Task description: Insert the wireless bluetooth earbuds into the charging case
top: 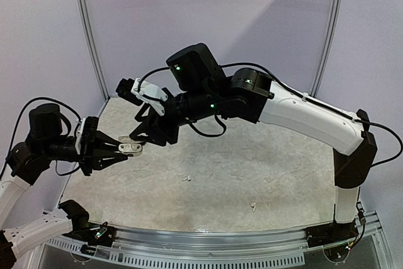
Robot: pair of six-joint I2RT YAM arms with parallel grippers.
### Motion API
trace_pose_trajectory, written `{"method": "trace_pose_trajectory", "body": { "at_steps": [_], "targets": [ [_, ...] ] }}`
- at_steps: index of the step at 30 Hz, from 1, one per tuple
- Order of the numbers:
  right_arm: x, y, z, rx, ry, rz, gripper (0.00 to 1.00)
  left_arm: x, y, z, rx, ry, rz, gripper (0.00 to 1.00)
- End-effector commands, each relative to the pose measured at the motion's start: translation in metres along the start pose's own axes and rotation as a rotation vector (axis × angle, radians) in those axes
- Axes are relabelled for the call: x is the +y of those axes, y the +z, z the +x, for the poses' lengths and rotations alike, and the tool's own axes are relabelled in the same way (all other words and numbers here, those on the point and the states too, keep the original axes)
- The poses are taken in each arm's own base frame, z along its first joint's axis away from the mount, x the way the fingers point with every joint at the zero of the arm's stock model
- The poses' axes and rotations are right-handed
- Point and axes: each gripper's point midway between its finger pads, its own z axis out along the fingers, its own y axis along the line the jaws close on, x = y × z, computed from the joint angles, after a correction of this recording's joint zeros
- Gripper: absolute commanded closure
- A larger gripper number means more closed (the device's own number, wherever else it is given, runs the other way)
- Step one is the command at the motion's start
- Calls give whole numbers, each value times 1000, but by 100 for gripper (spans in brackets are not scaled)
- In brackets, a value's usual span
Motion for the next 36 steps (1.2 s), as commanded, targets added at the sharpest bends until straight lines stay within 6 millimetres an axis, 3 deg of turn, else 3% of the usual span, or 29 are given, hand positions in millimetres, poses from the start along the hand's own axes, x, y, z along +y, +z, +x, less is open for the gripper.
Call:
{"method": "trace_pose_trajectory", "body": {
  "at_steps": [1, 12, 15, 17, 20, 23, 25, 29, 33, 36],
  "targets": [
    [-9, 6, 4, -8, 34, -4, 45, 6, 9, 4, -40, -212, -9, 100],
    [-12, 0, -4, -38, 80, -12, 39, 14, 14, 15, -44, -327, -38, 100],
    [-42, -17, -8, -53, 184, 87, 37, 20, 15, 20, -46, -354, -73, 100],
    [-74, -31, 7, -15, 316, 208, 36, 25, 14, 22, -51, -352, -105, 100],
    [-124, -63, 65, 125, 572, 482, 37, 31, 13, 27, -53, -377, -145, 100],
    [-138, -92, 152, 348, 774, 705, 38, 32, 12, 31, -51, -380, -162, 100],
    [-127, -106, 202, 492, 857, 779, 39, 32, 12, 32, -51, -380, -167, 100],
    [-87, -122, 286, 742, 1002, 834, 39, 32, 12, 36, -57, -377, -171, 100],
    [-47, -127, 346, 917, 1128, 825, 37, 32, 12, 38, -69, -377, -176, 100],
    [-26, -131, 378, 1023, 1185, 826, 37, 31, 12, 40, -77, -381, -180, 100]
  ]
}}
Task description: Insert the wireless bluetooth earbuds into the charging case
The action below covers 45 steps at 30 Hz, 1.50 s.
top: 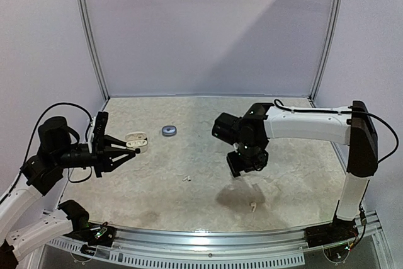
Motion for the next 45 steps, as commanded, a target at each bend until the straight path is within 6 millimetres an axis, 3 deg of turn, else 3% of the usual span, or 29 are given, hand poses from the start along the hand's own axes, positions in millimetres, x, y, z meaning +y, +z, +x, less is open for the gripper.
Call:
{"method": "trace_pose_trajectory", "body": {
  "at_steps": [1, 7, 15, 20, 28, 45],
  "targets": [
    [-13, 22, 40, 147, 126, 54, 37, 3, -1, 1, -27, -1, -19, 100],
    [-13, 52, 69, 234, 144, 47, 43, 1, -3, 3, -35, 2, -17, 100],
    [-4, 74, 91, 292, 181, -20, 52, 1, -3, 3, -35, 8, -19, 100],
    [-4, 78, 104, 322, 189, -32, 59, 2, -3, 3, -31, 10, -18, 100],
    [7, 76, 120, 343, 159, -73, 60, 4, -1, 5, -25, 8, -21, 100],
    [-13, 73, 134, 380, 141, 29, 72, 5, 1, 7, -19, 6, -20, 100]
  ]
}}
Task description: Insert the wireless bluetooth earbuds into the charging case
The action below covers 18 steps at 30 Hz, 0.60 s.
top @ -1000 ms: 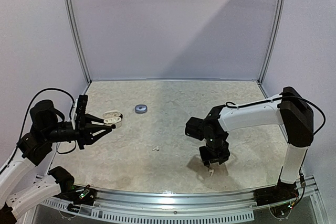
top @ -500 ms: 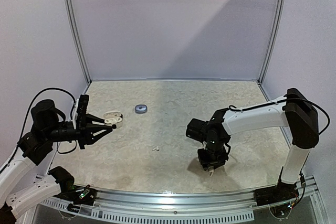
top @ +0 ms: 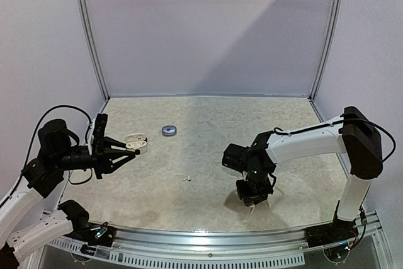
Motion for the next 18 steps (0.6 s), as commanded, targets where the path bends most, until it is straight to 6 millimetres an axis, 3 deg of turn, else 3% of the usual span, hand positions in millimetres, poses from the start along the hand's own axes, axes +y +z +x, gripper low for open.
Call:
{"method": "trace_pose_trajectory", "body": {
  "at_steps": [1, 11, 18],
  "targets": [
    [-22, 15, 19, 67, -17, 105, 72, 5, 2, 2, -4, 12, -16, 100],
    [-29, 15, 23, 82, -30, 167, 72, 6, 2, 3, -2, 16, -18, 100],
    [-19, 13, 14, 54, -50, 141, 88, 6, 2, 2, -2, 20, -18, 100]
  ]
}}
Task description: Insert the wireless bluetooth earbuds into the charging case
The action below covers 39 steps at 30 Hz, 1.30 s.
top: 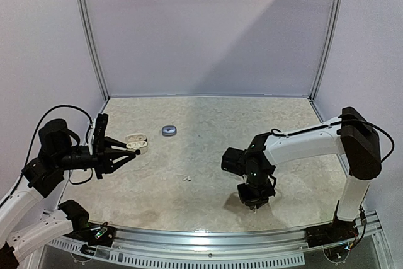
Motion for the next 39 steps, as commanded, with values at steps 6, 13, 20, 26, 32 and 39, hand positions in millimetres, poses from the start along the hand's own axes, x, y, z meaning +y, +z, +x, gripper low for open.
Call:
{"method": "trace_pose_trajectory", "body": {
  "at_steps": [6, 13, 20, 26, 32, 39],
  "targets": [
    [4, -7, -20, -70, -85, 62, 92, 4, 1, 1, -8, 24, -15, 100],
    [21, -33, -41, -149, -154, 37, 95, 3, 0, 1, -7, 38, -15, 100],
    [71, -151, -91, -511, -300, -63, 98, 6, -4, -14, -37, 76, -47, 100],
    [144, -305, -96, -1013, -525, -209, 99, 9, -14, -48, -119, 144, -119, 100],
    [199, -420, -59, -1433, -727, -426, 100, 9, -28, -76, -192, 193, -188, 100],
    [229, -479, -15, -1660, -866, -605, 100, 1, -42, -100, -251, 272, -219, 100]
  ]
}}
